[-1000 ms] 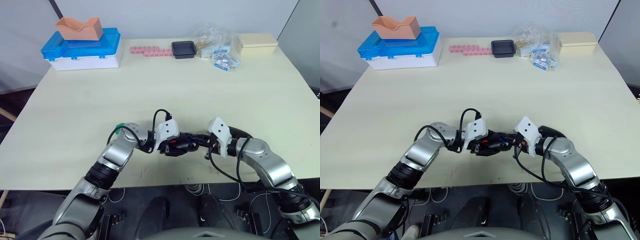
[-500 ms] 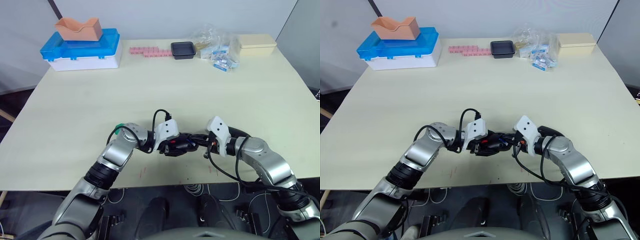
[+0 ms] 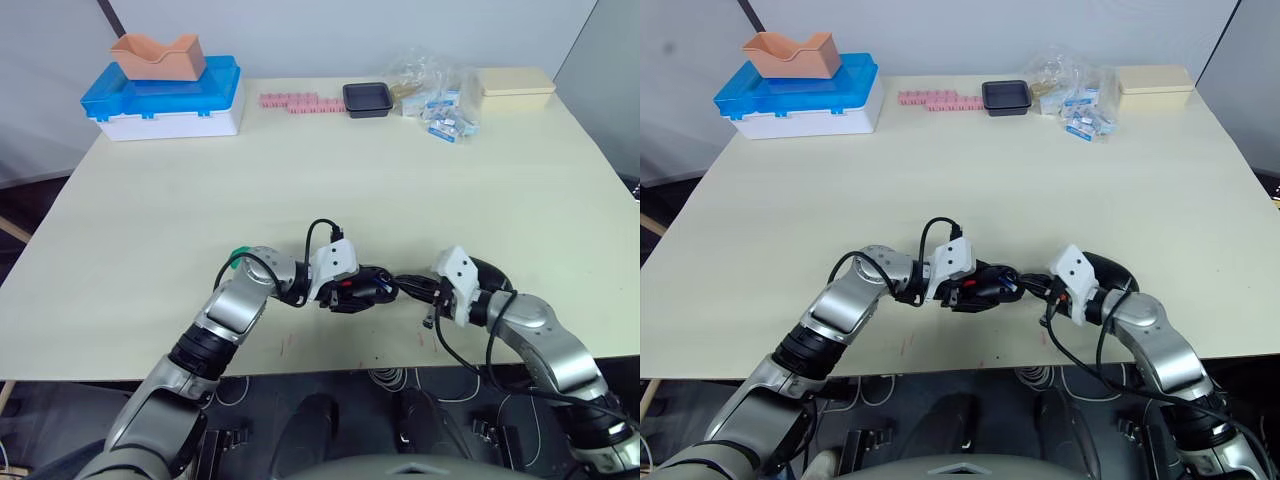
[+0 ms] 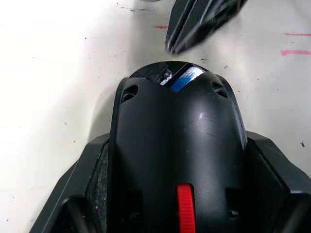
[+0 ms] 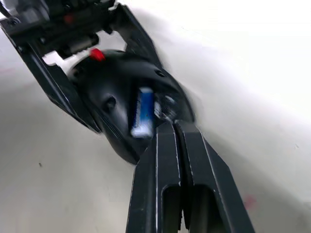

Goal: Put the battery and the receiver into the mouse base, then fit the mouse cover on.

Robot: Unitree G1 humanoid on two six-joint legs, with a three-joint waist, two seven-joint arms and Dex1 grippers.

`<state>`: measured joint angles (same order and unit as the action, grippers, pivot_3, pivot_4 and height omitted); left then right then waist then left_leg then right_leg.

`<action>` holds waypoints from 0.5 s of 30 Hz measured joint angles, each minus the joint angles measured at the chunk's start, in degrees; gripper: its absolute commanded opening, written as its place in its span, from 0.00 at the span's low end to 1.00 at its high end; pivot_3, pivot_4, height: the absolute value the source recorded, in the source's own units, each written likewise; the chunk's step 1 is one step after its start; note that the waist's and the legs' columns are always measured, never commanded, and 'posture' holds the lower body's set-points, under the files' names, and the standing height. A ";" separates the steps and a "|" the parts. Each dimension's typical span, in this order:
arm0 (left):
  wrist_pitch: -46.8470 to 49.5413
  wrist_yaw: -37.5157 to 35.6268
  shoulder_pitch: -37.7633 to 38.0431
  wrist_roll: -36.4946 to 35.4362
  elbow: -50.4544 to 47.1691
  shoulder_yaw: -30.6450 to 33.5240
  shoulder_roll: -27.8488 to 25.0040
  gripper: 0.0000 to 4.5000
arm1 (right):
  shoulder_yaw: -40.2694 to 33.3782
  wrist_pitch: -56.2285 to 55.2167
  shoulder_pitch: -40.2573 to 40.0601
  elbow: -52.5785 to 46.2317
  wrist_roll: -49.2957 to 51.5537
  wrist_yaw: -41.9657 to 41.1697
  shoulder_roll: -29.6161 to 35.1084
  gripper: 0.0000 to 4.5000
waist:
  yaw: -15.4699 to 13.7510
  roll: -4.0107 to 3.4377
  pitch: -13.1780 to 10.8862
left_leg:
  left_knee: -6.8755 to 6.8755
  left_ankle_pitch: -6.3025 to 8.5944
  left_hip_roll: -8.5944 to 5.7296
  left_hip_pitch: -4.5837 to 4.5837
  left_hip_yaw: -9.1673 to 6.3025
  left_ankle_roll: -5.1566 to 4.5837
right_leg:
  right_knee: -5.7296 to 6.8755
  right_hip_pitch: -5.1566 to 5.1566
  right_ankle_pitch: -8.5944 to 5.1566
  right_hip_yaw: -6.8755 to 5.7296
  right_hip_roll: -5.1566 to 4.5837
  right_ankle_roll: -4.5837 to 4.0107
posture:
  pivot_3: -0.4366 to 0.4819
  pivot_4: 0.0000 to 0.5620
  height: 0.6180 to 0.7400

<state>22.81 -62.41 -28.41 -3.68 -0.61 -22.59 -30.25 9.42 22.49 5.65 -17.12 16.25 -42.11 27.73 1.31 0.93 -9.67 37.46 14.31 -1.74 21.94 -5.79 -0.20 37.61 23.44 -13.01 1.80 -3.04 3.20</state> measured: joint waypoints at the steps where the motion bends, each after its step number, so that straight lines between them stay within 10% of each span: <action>1: -0.08 0.04 0.03 -0.01 0.00 0.00 0.02 0.66 | -1.14 -1.64 -1.44 -0.48 0.11 -0.01 0.04 0.01 | -0.05 0.00 0.00 | 0.00 0.00 0.00 0.01 0.00 0.00 | 0.00 0.00 0.00 0.00 0.00 0.00 | 0.48 0.27 1.00; 12: -0.57 0.27 0.53 0.02 -0.24 0.02 0.13 0.66 | -6.33 -14.94 -14.77 -1.81 0.76 -2.84 1.95 0.01 | -0.21 0.00 -0.02 | -0.01 0.00 0.01 -0.01 0.07 0.00 | -0.03 0.00 -0.06 0.06 0.00 0.10 | 0.48 0.27 1.00; 15: -0.75 0.40 0.77 0.02 -0.36 0.06 0.13 0.66 | -8.74 -17.07 -18.56 -2.48 3.03 -4.22 2.04 0.21 | -0.27 0.00 -0.02 | -0.01 0.00 0.03 -0.01 0.08 0.00 | -0.03 0.00 -0.06 0.09 0.00 0.09 | 0.48 0.27 1.00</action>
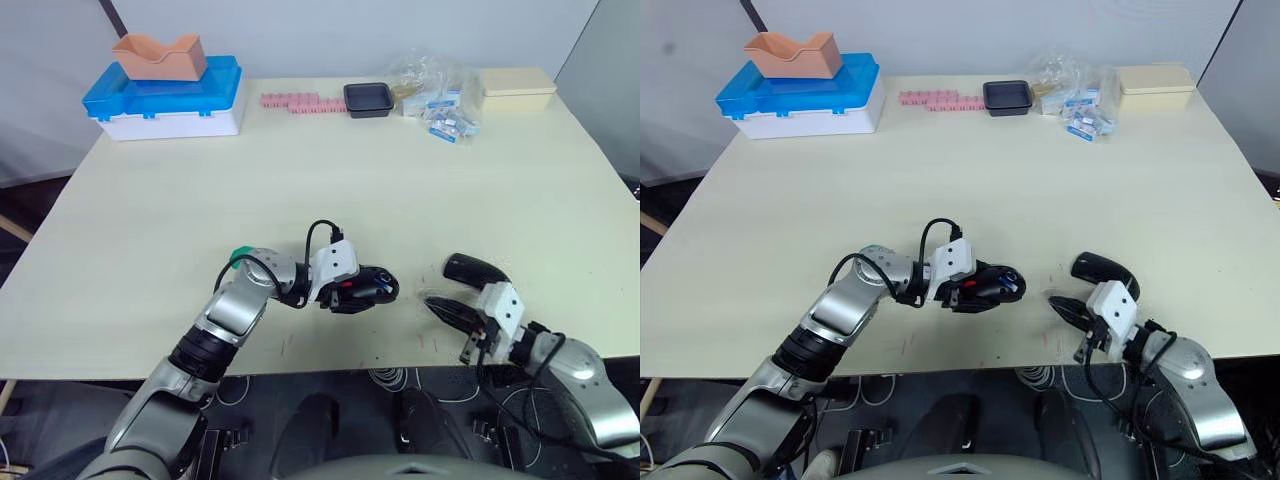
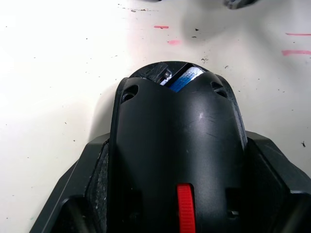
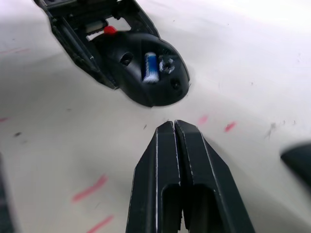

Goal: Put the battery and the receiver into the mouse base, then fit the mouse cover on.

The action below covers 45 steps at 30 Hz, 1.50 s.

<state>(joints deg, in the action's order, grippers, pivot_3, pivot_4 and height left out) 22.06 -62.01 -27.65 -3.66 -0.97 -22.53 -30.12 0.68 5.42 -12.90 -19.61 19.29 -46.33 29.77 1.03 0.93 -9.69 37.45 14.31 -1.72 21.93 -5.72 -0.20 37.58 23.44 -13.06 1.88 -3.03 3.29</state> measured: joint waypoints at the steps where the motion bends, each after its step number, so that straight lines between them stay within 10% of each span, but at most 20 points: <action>1: -0.02 0.04 0.04 0.00 -0.03 0.00 0.00 0.66 | -0.49 -0.80 -0.74 -0.16 0.27 -0.24 -0.01 0.30 | -0.01 0.00 0.00 | 0.00 0.00 0.00 0.00 0.01 0.00 | 0.00 0.00 0.00 0.01 0.00 0.01 | 0.48 0.27 1.00; 7: -0.06 0.56 0.67 -0.03 -0.67 0.09 -0.01 0.66 | -3.76 -8.05 -7.28 -0.46 1.05 -1.02 -0.85 0.98 | -0.21 0.00 0.00 | -0.01 0.00 0.01 -0.01 0.05 0.00 | -0.01 0.00 -0.07 0.06 0.00 0.11 | 0.48 0.27 1.00; 18: -0.39 0.39 0.79 -0.67 -0.67 0.17 -0.35 0.66 | -5.12 -16.04 -15.95 -0.34 1.51 -1.55 -3.25 0.98 | -0.19 -0.01 -0.01 | -0.03 0.01 0.09 -0.06 0.17 0.00 | 0.00 0.00 -0.09 0.20 0.00 0.14 | 0.48 0.27 1.00; 22: -0.55 -0.08 0.85 -1.05 -0.64 0.29 -0.57 0.99 | -5.64 -16.99 -15.65 -0.34 1.99 -2.23 -3.07 1.00 | -0.26 -0.01 -0.01 | -0.03 0.01 0.09 -0.06 0.18 0.00 | 0.00 0.00 -0.10 0.20 0.00 0.14 | 0.48 0.27 1.00; 45: -8.64 -8.10 9.42 -13.83 -4.30 13.28 -6.37 0.99 | -6.22 -20.06 -15.87 -0.15 5.55 -7.22 -1.74 1.00 | -0.27 -0.03 -0.05 | -0.04 0.01 0.25 -0.08 0.35 0.00 | -0.04 0.03 -0.02 0.32 -0.03 0.00 | 0.48 0.27 1.00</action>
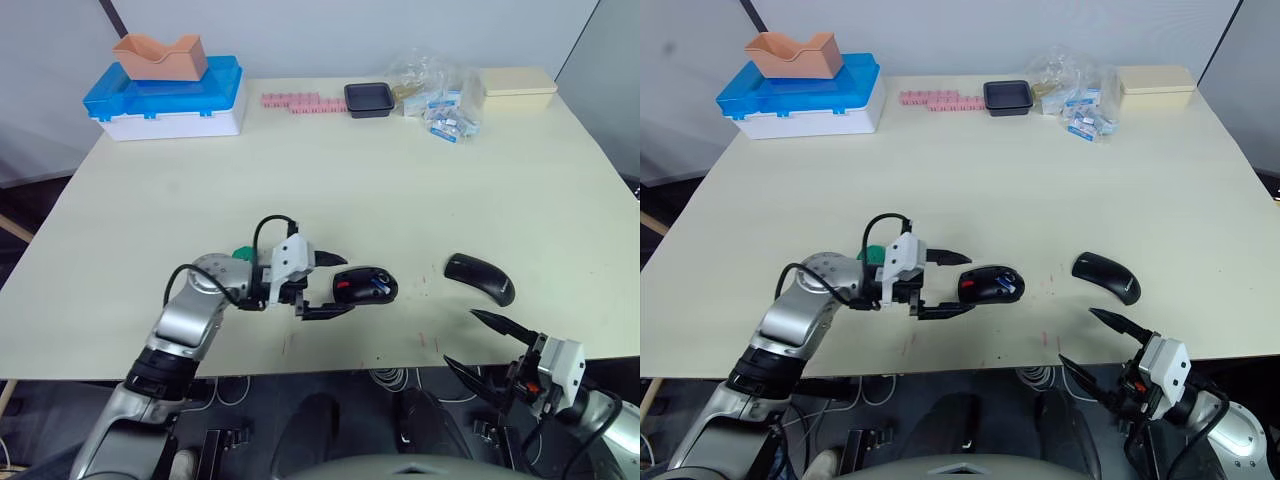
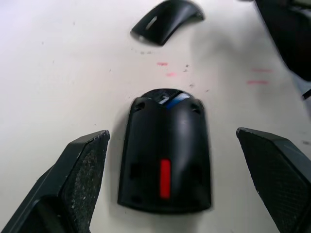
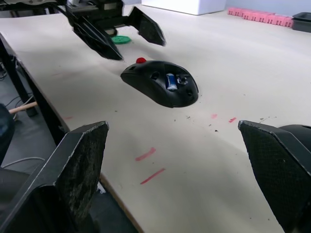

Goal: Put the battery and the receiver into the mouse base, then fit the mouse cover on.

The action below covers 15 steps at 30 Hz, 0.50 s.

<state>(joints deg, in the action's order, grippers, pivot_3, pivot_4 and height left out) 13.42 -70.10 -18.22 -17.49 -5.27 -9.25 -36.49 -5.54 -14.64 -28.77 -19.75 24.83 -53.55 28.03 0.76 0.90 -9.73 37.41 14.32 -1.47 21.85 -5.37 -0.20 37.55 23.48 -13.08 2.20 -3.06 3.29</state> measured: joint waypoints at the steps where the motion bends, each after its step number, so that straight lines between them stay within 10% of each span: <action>1: -0.53 -0.65 0.67 -0.84 -0.26 0.71 -0.55 0.99 | -0.31 0.02 0.32 0.09 0.33 0.00 0.28 1.00 | -0.04 0.00 0.00 | 0.00 0.00 0.02 -0.01 0.02 0.00 | 0.00 0.00 -0.02 0.00 0.00 -0.04 | 0.48 0.27 1.00; 15: -7.57 -8.23 6.87 -8.26 0.13 9.95 -4.60 0.99 | -7.96 3.51 8.89 6.88 4.73 -1.53 6.70 1.00 | -0.06 0.01 -0.01 | 0.00 0.00 0.03 -0.06 0.19 -0.01 | 0.00 0.00 -0.04 0.11 0.02 -0.23 | 0.48 0.27 1.00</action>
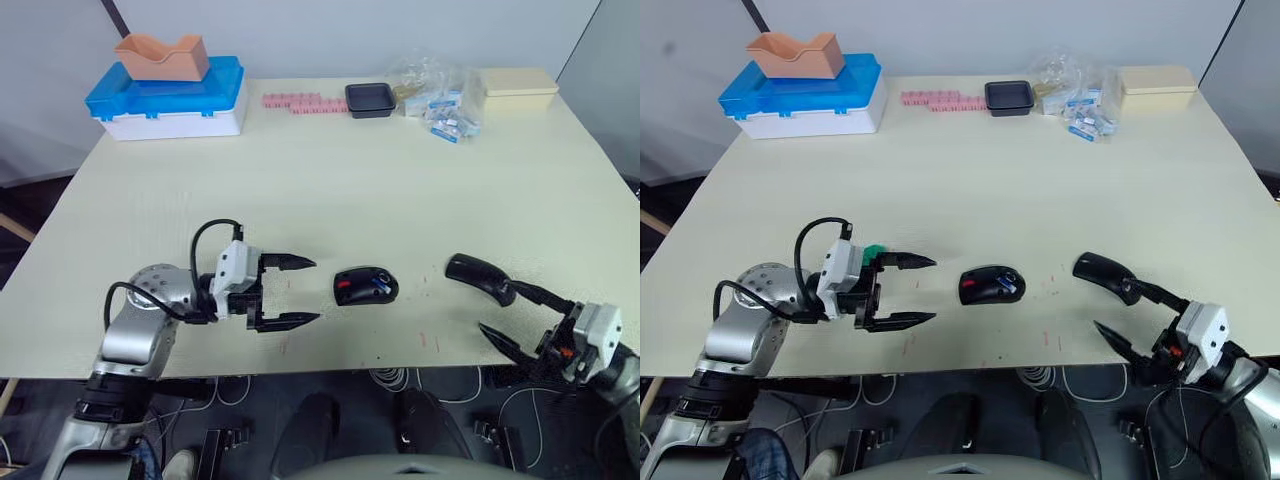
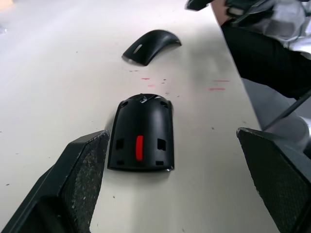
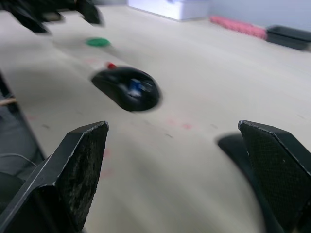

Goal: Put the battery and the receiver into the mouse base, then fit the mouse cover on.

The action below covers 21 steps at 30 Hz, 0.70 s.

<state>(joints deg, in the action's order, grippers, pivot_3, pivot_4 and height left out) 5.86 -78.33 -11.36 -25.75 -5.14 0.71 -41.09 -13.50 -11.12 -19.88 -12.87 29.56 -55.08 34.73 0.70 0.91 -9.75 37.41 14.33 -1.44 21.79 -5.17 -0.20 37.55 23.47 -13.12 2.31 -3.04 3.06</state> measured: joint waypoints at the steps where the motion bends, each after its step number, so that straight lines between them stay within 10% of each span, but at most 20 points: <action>1: -0.18 -0.42 0.56 -0.68 -0.01 0.54 0.00 0.99 | -0.27 1.19 1.23 1.36 -0.03 -0.14 1.12 1.00 | 0.03 0.00 0.00 | 0.00 0.00 0.00 0.00 0.02 0.00 | 0.00 0.00 0.01 0.02 -0.01 0.01 | 0.48 0.27 1.00; 21: -2.63 -7.83 5.97 -7.05 0.25 5.88 -1.77 0.99 | 1.72 14.55 18.71 19.03 -5.18 -6.79 10.71 1.00 | 0.15 0.01 -0.03 | -0.01 0.00 0.02 -0.01 0.09 -0.01 | 0.00 0.02 0.12 0.05 0.02 0.15 | 0.48 0.27 1.00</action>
<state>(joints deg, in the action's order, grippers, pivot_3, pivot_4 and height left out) 3.23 -86.17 -5.38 -32.80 -4.89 6.59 -42.86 -11.78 3.43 -1.16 6.16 24.38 -61.87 45.44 0.85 0.91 -9.78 37.40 14.33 -1.42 21.77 -5.08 -0.21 37.55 23.49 -13.00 2.36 -3.02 3.21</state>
